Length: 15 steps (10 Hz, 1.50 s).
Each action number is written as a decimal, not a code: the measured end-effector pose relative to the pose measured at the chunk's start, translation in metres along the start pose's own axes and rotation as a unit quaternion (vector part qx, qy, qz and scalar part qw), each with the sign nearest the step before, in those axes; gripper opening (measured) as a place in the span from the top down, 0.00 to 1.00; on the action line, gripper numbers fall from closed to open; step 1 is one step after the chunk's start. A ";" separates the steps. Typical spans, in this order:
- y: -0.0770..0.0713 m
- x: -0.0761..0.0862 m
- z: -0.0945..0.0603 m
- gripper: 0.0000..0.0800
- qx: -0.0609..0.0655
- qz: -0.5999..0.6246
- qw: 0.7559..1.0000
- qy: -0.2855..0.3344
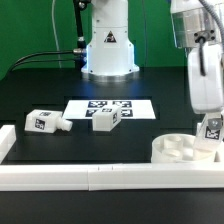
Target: Assemble stool
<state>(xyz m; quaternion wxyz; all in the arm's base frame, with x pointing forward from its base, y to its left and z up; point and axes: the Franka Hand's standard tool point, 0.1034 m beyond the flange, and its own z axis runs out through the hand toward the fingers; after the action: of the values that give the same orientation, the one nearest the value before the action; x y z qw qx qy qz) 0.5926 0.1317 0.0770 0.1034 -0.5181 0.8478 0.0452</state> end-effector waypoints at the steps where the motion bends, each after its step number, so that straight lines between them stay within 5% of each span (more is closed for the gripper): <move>1: 0.000 0.000 0.000 0.58 -0.001 -0.015 1.000 0.000; 2: 0.001 0.000 0.000 0.58 -0.001 -0.020 1.000 0.000; 3: 0.001 0.000 0.000 0.36 -0.003 -0.048 0.999 0.001; 4: 0.003 0.001 -0.002 0.24 -0.014 -0.086 0.996 0.001; 7: -0.011 -0.009 -0.029 0.19 -0.040 -0.311 0.949 -0.016; 11: -0.011 -0.008 -0.026 0.19 -0.035 -0.416 0.909 -0.018; 15: -0.007 -0.013 -0.031 0.19 -0.050 -0.700 0.712 0.000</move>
Offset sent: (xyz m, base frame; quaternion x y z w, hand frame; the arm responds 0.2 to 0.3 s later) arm -0.0061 -0.0062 0.0086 -0.0448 0.0196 -0.1504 0.9874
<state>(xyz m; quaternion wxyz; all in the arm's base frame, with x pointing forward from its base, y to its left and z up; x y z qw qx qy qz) 0.6006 0.1344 0.1102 0.0791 -0.9679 0.2387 0.0025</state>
